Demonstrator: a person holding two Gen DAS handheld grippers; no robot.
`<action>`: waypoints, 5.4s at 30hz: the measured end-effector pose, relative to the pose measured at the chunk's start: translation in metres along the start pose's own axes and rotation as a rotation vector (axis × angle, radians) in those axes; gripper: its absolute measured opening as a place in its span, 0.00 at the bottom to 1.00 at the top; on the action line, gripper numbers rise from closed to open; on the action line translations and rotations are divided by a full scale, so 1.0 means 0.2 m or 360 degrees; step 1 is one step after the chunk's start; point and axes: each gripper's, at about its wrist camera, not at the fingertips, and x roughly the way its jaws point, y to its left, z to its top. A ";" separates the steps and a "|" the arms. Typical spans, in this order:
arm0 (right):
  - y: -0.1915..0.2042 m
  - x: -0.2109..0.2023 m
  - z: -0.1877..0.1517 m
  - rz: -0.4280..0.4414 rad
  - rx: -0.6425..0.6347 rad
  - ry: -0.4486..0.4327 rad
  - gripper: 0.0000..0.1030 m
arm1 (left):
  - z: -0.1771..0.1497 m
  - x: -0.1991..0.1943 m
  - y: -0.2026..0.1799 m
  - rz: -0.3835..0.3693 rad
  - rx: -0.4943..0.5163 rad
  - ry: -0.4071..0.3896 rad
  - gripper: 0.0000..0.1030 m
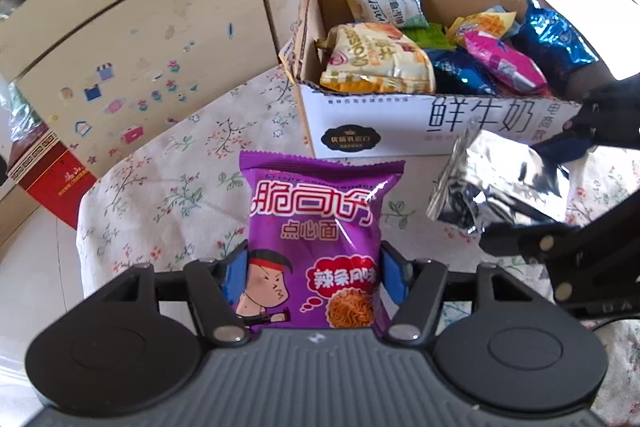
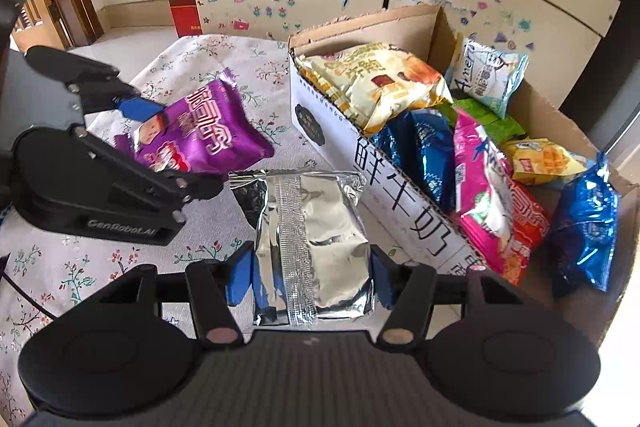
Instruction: Organize snacks
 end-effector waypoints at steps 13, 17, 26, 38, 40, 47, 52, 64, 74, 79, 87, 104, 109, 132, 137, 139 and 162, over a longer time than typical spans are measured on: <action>0.02 -0.09 -0.03 -0.0024 -0.0037 -0.0068 0.63 | -0.02 -0.13 -0.06 0.0041 0.0006 -0.0081 0.62; 0.03 -0.11 -0.03 -0.0033 -0.0038 -0.0094 0.63 | -0.01 -0.15 -0.07 0.0035 0.0010 -0.0105 0.62; 0.03 -0.16 -0.04 -0.0052 -0.0052 -0.0142 0.63 | 0.01 -0.19 -0.07 0.0043 -0.0012 -0.0144 0.62; -0.08 -0.31 0.02 -0.0167 -0.0010 -0.0295 0.63 | 0.18 -0.28 -0.07 0.0087 -0.0057 -0.0312 0.62; -0.10 -0.33 0.03 -0.0194 -0.0001 -0.0329 0.63 | 0.21 -0.30 -0.07 0.0091 -0.0076 -0.0340 0.62; -0.19 -0.42 0.07 -0.0269 0.0060 -0.0434 0.63 | 0.31 -0.34 -0.09 0.0074 -0.0103 -0.0413 0.62; -0.25 -0.47 0.09 -0.0304 0.0116 -0.0496 0.63 | 0.39 -0.35 -0.11 0.0075 -0.0092 -0.0464 0.62; -0.49 -0.57 0.09 -0.0413 0.0335 -0.0586 0.63 | 0.56 -0.26 -0.10 0.0048 -0.0170 -0.0492 0.62; -0.64 -0.46 0.12 -0.0388 0.0624 -0.0553 0.63 | 0.72 -0.13 -0.14 -0.0017 -0.0167 -0.0492 0.62; -0.66 -0.38 0.13 -0.0376 0.0714 -0.0498 0.66 | 0.76 -0.02 -0.20 -0.0018 -0.0141 -0.0432 0.65; -0.66 -0.39 0.11 -0.0366 0.0767 -0.0481 0.81 | 0.74 -0.03 -0.26 0.0088 -0.0079 -0.0363 0.88; -0.63 -0.41 0.08 -0.0406 0.0815 -0.0412 0.91 | 0.64 -0.11 -0.26 0.0142 -0.0102 -0.0234 0.92; -0.62 -0.41 0.08 -0.0425 0.0851 -0.0376 0.91 | 0.62 -0.13 -0.24 0.0126 -0.0160 -0.0194 0.92; -0.54 -0.40 0.02 -0.0552 0.0857 -0.0251 0.99 | 0.61 -0.14 -0.25 0.0242 -0.0136 -0.0123 0.97; -0.55 -0.37 0.01 -0.0578 0.0878 -0.0226 1.00 | 0.61 -0.14 -0.25 0.0243 -0.0164 -0.0102 0.97; -0.55 -0.36 0.02 -0.0593 0.0883 -0.0205 1.00 | 0.61 -0.13 -0.24 0.0244 -0.0181 -0.0093 0.98; -0.56 -0.26 0.04 -0.0588 0.0898 -0.0127 1.00 | 0.63 -0.06 -0.25 0.0309 -0.0188 -0.0014 0.99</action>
